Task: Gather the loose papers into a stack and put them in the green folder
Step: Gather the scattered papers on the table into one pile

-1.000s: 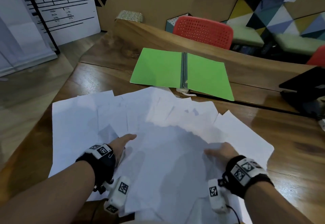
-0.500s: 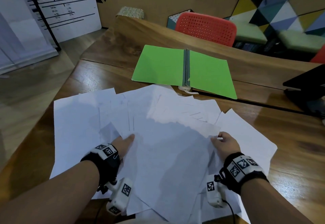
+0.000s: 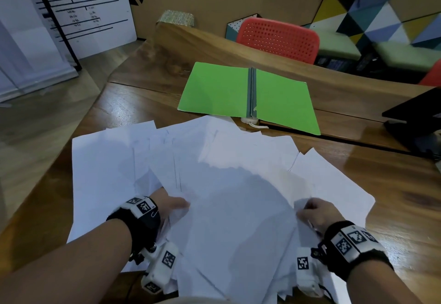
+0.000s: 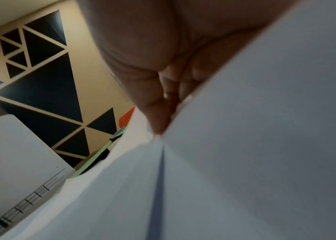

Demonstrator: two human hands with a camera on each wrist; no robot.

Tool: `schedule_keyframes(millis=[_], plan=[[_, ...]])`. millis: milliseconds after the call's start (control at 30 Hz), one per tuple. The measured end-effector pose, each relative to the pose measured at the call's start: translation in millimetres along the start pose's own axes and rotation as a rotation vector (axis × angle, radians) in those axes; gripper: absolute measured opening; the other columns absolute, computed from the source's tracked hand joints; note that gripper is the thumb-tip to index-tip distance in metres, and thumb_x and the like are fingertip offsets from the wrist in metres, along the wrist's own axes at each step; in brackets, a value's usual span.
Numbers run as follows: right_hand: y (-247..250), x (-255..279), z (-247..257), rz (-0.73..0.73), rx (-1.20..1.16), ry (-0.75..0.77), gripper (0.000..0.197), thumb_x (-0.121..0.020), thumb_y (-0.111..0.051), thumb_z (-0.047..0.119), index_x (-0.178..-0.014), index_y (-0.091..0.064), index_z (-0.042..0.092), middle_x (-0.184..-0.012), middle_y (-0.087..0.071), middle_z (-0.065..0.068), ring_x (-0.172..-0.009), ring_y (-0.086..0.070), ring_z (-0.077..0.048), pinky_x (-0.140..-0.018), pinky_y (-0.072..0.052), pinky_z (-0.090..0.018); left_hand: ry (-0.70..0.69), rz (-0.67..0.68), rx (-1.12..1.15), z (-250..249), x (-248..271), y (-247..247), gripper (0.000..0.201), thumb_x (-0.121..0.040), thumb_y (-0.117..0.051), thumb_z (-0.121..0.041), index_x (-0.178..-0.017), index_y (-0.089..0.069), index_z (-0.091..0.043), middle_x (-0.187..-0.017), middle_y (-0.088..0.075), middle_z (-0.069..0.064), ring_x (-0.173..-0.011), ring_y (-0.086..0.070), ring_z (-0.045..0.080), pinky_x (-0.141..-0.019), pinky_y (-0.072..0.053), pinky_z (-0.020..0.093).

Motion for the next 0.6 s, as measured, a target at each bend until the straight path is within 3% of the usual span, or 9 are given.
schedule_keyframes(millis=[67,133,233,333,400,467,533,600], plan=[[5,-1,7,-0.170,-0.148,0.064,0.014,-0.078,-0.067,0.009,-0.069,-0.056,0.009,-0.069,-0.058,-0.009,-0.069,-0.052,-0.025,-0.069,-0.040,-0.028,0.028,-0.008,0.152,2,-3,0,0.079,-0.073,-0.067,-0.052,-0.125,-0.052,0.005,-0.126,-0.058,0.020,-0.115,-0.055,0.036,-0.103,-0.042,0.040],[3,0,14,-0.206,-0.304,0.110,0.021,-0.082,-0.066,0.011,-0.067,-0.052,0.014,-0.070,-0.057,-0.005,-0.074,-0.051,-0.024,-0.073,-0.039,-0.028,0.062,0.001,0.291,7,-13,0,0.084,-0.076,-0.057,-0.060,-0.132,-0.047,0.001,-0.136,-0.051,0.015,-0.123,-0.050,0.038,-0.110,-0.036,0.044],[5,-3,15,-0.237,-0.344,0.094,0.021,-0.087,-0.059,0.011,-0.069,-0.049,0.014,-0.080,-0.060,-0.010,-0.081,-0.055,-0.028,-0.076,-0.041,-0.032,0.060,0.006,0.275,16,-28,-3,0.080,-0.068,-0.065,-0.052,-0.125,-0.053,0.003,-0.124,-0.060,0.019,-0.112,-0.058,0.041,-0.103,-0.044,0.050],[26,-6,0,-0.338,-0.215,-0.012,0.008,-0.088,-0.054,0.012,-0.091,-0.059,0.006,-0.089,-0.061,-0.013,-0.091,-0.061,-0.033,-0.081,-0.044,-0.034,0.027,-0.010,0.196,32,-52,-5,0.061,-0.073,-0.071,-0.033,-0.120,-0.055,0.001,-0.119,-0.062,0.026,-0.109,-0.061,0.042,-0.095,-0.049,0.053],[35,-6,-14,-0.290,-0.081,-0.097,0.015,-0.079,-0.055,0.008,-0.086,-0.065,0.000,-0.082,-0.069,-0.014,-0.087,-0.066,-0.034,-0.082,-0.052,-0.037,-0.005,-0.012,0.137,15,-26,-2,0.056,-0.073,-0.072,-0.027,-0.118,-0.057,0.003,-0.120,-0.062,0.026,-0.110,-0.060,0.041,-0.097,-0.048,0.052],[32,-3,-25,-0.163,0.026,-0.154,0.010,-0.070,-0.057,0.004,-0.068,-0.064,-0.002,-0.071,-0.071,-0.019,-0.077,-0.069,-0.035,-0.075,-0.057,-0.044,-0.041,-0.003,0.106,7,-16,-1,0.047,-0.079,-0.070,-0.021,-0.117,-0.059,0.004,-0.123,-0.061,0.023,-0.112,-0.058,0.039,-0.102,-0.045,0.048],[21,1,-34,-0.058,0.087,-0.180,0.009,-0.066,-0.060,0.001,-0.059,-0.059,-0.004,-0.071,-0.069,-0.026,-0.075,-0.068,-0.039,-0.071,-0.056,-0.047,-0.050,0.011,0.033,5,-12,-1,0.052,-0.075,-0.071,-0.027,-0.115,-0.060,0.006,-0.118,-0.062,0.022,-0.108,-0.059,0.037,-0.099,-0.046,0.043],[9,6,-35,-0.007,0.098,-0.171,0.015,-0.068,-0.063,0.003,-0.054,-0.057,-0.001,-0.070,-0.067,-0.028,-0.069,-0.065,-0.037,-0.072,-0.056,-0.047,-0.039,0.022,-0.002,3,-10,-1,0.060,-0.068,-0.072,-0.033,-0.112,-0.061,0.006,-0.116,-0.064,0.024,-0.106,-0.061,0.039,-0.097,-0.047,0.047]])
Point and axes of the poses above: each hand's wrist, its own x-axis away from the middle knuckle, its own y-axis out of the back of the hand, z = x × y, the point moved 4 cm from there along -x, towards the middle knuckle
